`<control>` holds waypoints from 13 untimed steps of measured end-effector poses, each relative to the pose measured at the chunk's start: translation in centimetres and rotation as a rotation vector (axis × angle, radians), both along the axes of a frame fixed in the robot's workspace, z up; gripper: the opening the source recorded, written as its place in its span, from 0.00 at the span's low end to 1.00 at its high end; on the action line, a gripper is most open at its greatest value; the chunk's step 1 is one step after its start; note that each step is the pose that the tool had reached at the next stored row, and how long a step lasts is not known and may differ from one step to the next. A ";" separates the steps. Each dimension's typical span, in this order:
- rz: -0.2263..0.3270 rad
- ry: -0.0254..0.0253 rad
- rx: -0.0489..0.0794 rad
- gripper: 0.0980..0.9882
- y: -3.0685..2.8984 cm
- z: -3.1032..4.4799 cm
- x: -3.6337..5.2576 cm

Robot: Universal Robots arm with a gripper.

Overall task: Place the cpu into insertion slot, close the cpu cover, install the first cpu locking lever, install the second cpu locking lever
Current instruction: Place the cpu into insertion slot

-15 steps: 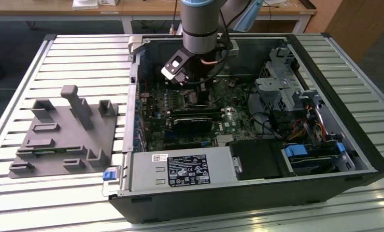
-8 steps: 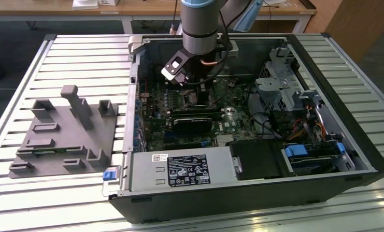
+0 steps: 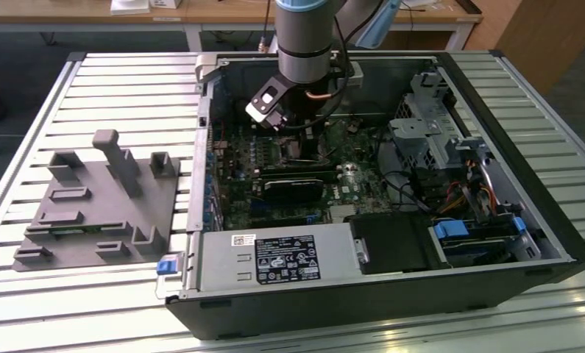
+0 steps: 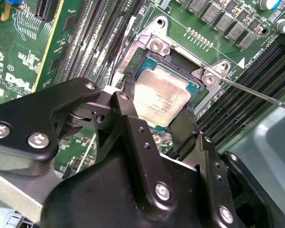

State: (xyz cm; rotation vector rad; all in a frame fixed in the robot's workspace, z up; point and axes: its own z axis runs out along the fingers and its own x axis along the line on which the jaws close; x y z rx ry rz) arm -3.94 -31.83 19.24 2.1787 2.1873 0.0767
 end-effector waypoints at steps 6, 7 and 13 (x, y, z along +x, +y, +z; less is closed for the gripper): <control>0.000 0.0000 0.000 0.49 0.00 0.00 0.00; 0.000 0.0000 0.000 0.49 0.00 0.00 0.00; 0.000 0.0000 -0.001 0.58 0.00 0.00 0.00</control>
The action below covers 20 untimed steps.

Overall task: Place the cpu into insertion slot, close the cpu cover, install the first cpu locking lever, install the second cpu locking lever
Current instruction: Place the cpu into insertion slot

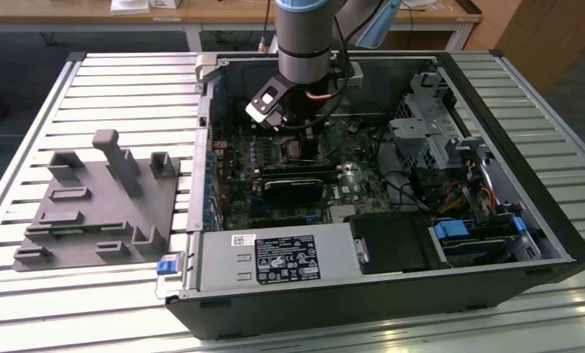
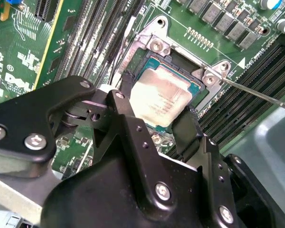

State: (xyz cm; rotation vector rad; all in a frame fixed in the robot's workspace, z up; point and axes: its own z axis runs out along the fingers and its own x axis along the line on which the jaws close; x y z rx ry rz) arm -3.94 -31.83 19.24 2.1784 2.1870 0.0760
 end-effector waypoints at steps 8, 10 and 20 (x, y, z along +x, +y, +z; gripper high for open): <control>0.000 0.0000 0.008 0.58 0.00 0.46 0.00; 0.000 0.0000 0.012 0.58 0.00 0.76 0.00; 0.000 0.0074 0.016 0.22 0.00 1.52 0.03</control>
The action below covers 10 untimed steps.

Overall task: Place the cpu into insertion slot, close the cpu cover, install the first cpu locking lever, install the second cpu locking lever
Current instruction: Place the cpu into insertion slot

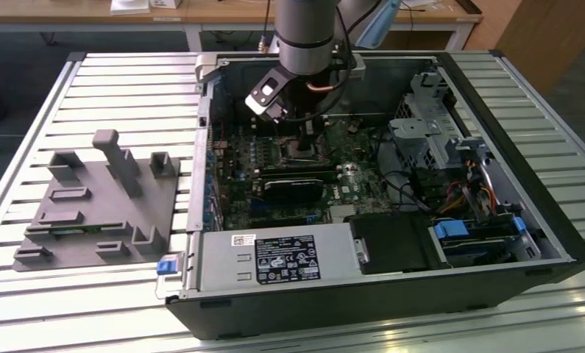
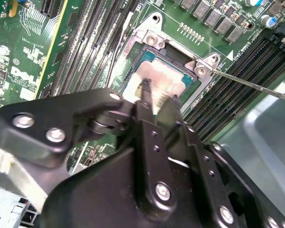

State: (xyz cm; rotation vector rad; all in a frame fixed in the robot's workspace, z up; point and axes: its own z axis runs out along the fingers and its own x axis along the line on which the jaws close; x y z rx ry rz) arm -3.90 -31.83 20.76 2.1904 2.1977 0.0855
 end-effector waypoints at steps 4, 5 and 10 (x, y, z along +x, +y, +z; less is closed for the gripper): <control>0.000 0.0027 0.000 0.09 0.00 0.15 0.01; 0.000 0.0027 0.000 0.03 0.00 0.19 0.02; 0.000 0.0035 0.000 0.01 0.00 0.38 0.03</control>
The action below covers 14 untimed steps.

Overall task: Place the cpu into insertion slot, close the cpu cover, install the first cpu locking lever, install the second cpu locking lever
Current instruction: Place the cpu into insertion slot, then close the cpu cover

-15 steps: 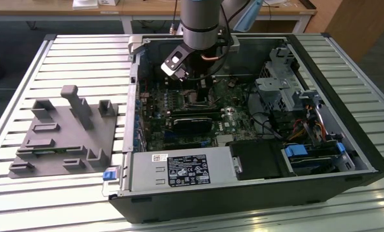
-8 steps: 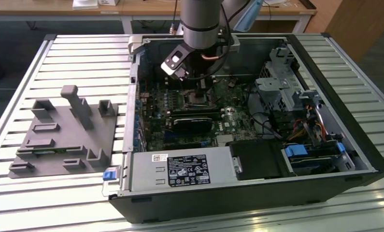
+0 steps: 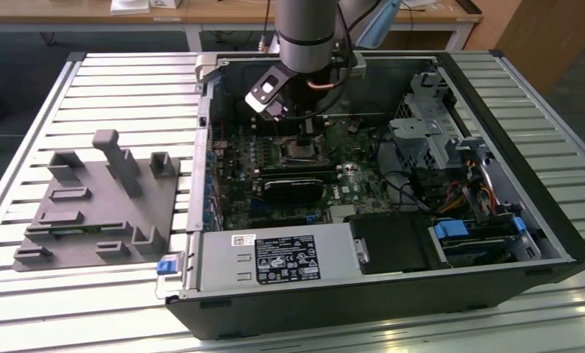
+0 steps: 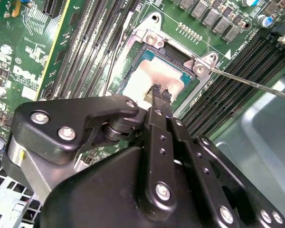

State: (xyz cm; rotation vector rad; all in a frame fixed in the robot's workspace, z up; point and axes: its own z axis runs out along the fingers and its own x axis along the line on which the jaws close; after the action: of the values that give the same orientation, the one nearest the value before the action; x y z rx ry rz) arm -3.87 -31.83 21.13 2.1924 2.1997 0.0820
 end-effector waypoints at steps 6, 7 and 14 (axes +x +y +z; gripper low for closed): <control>0.000 0.0005 0.000 0.01 0.00 0.07 0.00; 0.000 0.0005 0.000 0.01 0.00 0.08 0.00; 0.000 0.0006 0.000 0.01 -0.01 0.30 0.00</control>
State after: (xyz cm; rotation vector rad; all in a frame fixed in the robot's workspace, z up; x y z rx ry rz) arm -3.87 -31.83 21.43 2.1929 2.1995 0.0811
